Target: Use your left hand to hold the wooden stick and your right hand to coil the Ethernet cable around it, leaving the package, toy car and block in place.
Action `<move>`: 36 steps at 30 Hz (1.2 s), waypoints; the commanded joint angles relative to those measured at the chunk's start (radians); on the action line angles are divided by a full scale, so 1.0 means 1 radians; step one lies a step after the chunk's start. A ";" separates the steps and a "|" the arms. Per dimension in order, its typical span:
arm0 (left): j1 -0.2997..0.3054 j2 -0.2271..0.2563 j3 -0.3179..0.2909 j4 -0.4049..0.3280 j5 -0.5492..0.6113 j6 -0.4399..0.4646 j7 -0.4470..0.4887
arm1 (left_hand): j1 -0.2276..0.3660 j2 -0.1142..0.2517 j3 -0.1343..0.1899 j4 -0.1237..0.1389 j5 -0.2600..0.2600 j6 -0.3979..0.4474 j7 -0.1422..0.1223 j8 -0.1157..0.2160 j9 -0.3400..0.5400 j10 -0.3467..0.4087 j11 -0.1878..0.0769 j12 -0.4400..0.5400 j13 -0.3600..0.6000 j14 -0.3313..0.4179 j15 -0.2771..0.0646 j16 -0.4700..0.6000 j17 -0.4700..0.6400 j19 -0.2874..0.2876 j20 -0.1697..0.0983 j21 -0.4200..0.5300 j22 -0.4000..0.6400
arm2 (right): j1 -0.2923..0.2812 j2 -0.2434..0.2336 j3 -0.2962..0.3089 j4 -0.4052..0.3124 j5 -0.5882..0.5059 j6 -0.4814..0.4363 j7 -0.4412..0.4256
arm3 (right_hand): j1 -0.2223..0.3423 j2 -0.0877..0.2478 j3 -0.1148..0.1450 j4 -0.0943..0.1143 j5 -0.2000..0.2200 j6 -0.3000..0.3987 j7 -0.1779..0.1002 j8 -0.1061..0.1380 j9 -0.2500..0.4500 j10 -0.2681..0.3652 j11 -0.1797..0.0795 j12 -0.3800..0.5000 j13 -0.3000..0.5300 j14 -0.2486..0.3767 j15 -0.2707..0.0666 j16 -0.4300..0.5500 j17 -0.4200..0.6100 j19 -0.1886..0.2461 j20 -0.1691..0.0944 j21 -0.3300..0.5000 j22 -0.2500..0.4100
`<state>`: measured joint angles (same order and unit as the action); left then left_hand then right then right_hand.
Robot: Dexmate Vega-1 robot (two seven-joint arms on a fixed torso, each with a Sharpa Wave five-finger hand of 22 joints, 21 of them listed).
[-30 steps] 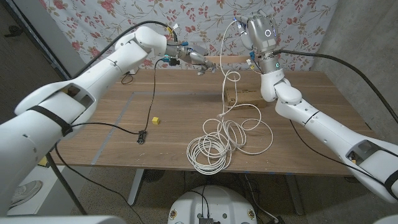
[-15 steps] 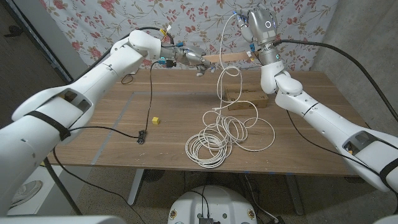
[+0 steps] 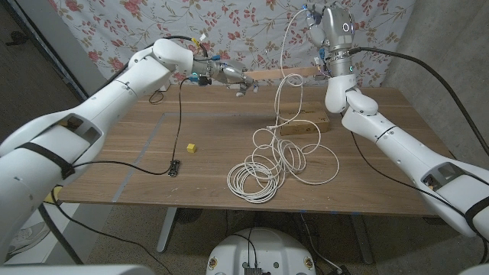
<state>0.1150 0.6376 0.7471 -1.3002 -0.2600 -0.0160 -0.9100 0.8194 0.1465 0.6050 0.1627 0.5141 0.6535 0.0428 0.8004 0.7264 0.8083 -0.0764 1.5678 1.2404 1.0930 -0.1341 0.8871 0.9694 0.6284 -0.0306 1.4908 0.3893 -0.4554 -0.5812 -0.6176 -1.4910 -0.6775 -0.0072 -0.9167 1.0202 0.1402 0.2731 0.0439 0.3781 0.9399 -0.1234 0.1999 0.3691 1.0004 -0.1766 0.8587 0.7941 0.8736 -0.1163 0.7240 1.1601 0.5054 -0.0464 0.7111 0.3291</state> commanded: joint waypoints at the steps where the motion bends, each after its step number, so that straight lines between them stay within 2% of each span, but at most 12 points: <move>1: -0.028 -0.033 0.008 0.062 -0.002 -0.040 -0.025 | -0.007 0.006 0.010 -0.002 0.006 0.003 0.002 0.006 -0.002 0.005 0.007 0.006 0.004 -0.028 -0.039 0.540 0.261 -0.004 -0.001 0.009 -0.002 | -0.017 0.002 0.032 0.018 0.023 -0.005 -0.025 | 0.020 0.014 0.003 0.005 0.007 0.125 0.037 0.005 0.004 -0.001 -0.002 0.011 0.005 0.011 -0.103 -0.006 0.006 -0.004 -0.102 0.006 -0.001; 5: -0.037 -0.051 0.005 0.085 -0.021 -0.070 -0.050 | -0.007 0.005 0.010 -0.002 0.006 0.003 0.003 0.007 -0.004 0.006 0.004 0.006 0.004 -0.029 -0.038 0.542 0.261 -0.008 -0.001 0.014 0.001 | 0.029 0.004 -0.003 0.054 -0.012 -0.038 0.034 | 0.021 0.014 0.003 0.006 0.008 0.124 0.037 0.004 0.003 -0.002 -0.001 0.011 0.004 0.011 -0.103 -0.007 0.010 -0.004 -0.101 0.008 -0.003; 10: -0.032 -0.046 -0.001 0.079 -0.040 -0.069 -0.066 | -0.008 0.005 0.011 -0.002 0.006 0.000 0.001 0.009 -0.003 0.006 0.004 0.006 0.004 -0.031 -0.038 0.545 0.261 -0.009 0.000 0.016 -0.003 | 0.082 0.015 -0.039 0.106 -0.031 -0.077 0.092 | 0.022 0.013 0.002 0.008 0.008 0.125 0.036 0.002 0.000 -0.005 -0.004 0.011 0.004 0.011 -0.103 -0.009 0.015 -0.005 -0.103 0.010 -0.006; 20: -0.003 -0.008 -0.022 0.026 -0.065 -0.055 -0.066 | -0.009 0.005 0.013 -0.002 0.007 0.000 0.001 0.011 -0.006 0.006 0.007 0.006 0.004 -0.031 -0.039 0.550 0.261 -0.011 0.000 0.020 -0.008 | 0.192 0.046 -0.101 0.257 0.000 -0.150 0.236 | 0.022 0.009 -0.003 0.014 0.010 0.121 0.033 -0.002 -0.002 -0.008 0.000 0.007 -0.004 0.009 -0.103 -0.017 0.024 -0.009 -0.106 0.016 -0.013; 26: 0.015 0.014 -0.038 0.003 -0.083 -0.051 -0.066 | -0.010 0.005 0.013 -0.002 0.007 -0.002 0.000 0.013 -0.007 0.007 0.006 0.006 0.004 -0.033 -0.039 0.553 0.261 -0.012 -0.001 0.025 -0.009 | 0.227 0.060 -0.120 0.336 0.049 -0.200 0.287 | 0.024 0.009 -0.004 0.016 0.012 0.118 0.031 -0.003 -0.002 -0.009 -0.001 0.006 -0.007 0.007 -0.103 -0.022 0.028 -0.012 -0.107 0.018 -0.017; 30: 0.031 0.025 -0.057 -0.009 -0.105 -0.059 -0.060 | -0.011 0.005 0.014 -0.001 0.007 0.000 0.001 0.015 -0.009 0.004 0.005 0.006 0.004 -0.034 -0.040 0.555 0.261 -0.014 0.000 0.028 -0.009 | 0.236 0.047 -0.137 0.351 0.064 -0.237 0.328 | 0.025 0.009 -0.005 0.018 0.013 0.117 0.030 -0.004 -0.003 -0.013 0.001 0.006 -0.005 0.004 -0.103 -0.026 0.030 -0.013 -0.107 0.020 -0.019; 36: 0.057 0.031 -0.092 -0.012 -0.136 -0.097 -0.031 | -0.012 0.005 0.015 -0.001 0.007 0.001 0.000 0.017 -0.010 0.003 0.007 0.006 0.004 -0.035 -0.040 0.557 0.261 -0.015 0.000 0.031 -0.011 | 0.225 0.016 -0.153 0.324 0.083 -0.285 0.383 | 0.027 0.009 -0.006 0.021 0.014 0.116 0.030 -0.003 -0.002 -0.014 0.000 0.004 -0.011 0.003 -0.103 -0.031 0.032 -0.015 -0.106 0.023 -0.024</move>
<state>0.1359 0.6493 0.6987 -1.2932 -0.3360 -0.0717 -0.9739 0.8068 0.1412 0.6136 0.1628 0.5138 0.6515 0.0443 0.8153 0.7177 0.8082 -0.0730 1.5677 1.2431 1.0574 -0.1694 0.9604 0.9691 0.6175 -0.0305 1.5132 0.3754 -0.2666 -0.5360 -0.7190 -1.2184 -0.6309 -0.2094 -0.6295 1.0376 0.1389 0.2639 0.0597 0.3870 0.9399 -0.1234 0.1946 0.3647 0.9911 -0.1750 0.8672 0.7825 0.8735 -0.1162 0.6951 1.1878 0.4941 -0.0458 0.7267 0.3057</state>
